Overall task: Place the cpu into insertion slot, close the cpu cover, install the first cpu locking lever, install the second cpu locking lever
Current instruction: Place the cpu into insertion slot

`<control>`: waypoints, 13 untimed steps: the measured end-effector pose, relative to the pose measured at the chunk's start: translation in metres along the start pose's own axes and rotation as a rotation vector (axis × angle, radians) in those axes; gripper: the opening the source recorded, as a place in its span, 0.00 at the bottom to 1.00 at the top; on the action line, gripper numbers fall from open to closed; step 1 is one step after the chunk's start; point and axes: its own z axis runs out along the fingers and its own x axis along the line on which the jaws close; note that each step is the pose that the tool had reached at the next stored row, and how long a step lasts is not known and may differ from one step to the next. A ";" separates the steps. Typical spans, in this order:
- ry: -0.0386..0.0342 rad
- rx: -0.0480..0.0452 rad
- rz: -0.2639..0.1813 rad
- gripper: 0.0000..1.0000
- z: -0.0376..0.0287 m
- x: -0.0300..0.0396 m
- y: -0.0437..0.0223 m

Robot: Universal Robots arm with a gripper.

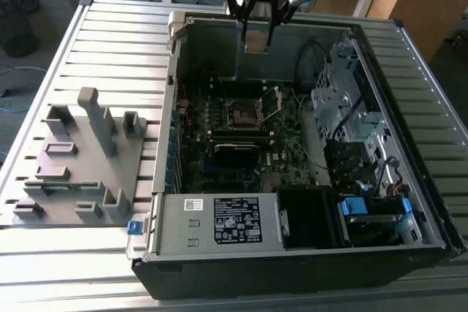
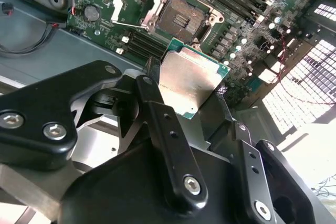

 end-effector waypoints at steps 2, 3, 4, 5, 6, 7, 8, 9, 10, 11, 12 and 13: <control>0.0000 0.0000 0.000 0.54 0.0018 0.0000 -0.0002; 0.0000 -0.0001 0.000 0.54 0.0029 -0.0001 -0.0003; 0.0000 -0.0001 0.000 0.54 0.0040 -0.0001 -0.0003; -0.0001 -0.0001 0.000 0.54 0.0050 -0.0001 -0.0004; 0.0000 0.0000 0.000 0.54 0.0060 -0.0001 -0.0005; 0.0000 0.0000 0.000 0.54 0.0068 -0.0001 -0.0006; 0.0000 0.0001 0.000 0.54 0.0073 -0.0002 -0.0006; 0.0001 0.0002 0.000 0.54 0.0077 -0.0002 -0.0006; 0.0000 0.0000 0.000 0.54 0.0081 -0.0002 -0.0007; 0.0000 0.0000 0.000 0.54 0.0086 -0.0002 -0.0008; -0.0001 -0.0001 0.000 0.54 0.0094 -0.0002 -0.0008; 0.0000 -0.0001 0.000 0.54 0.0103 -0.0002 -0.0009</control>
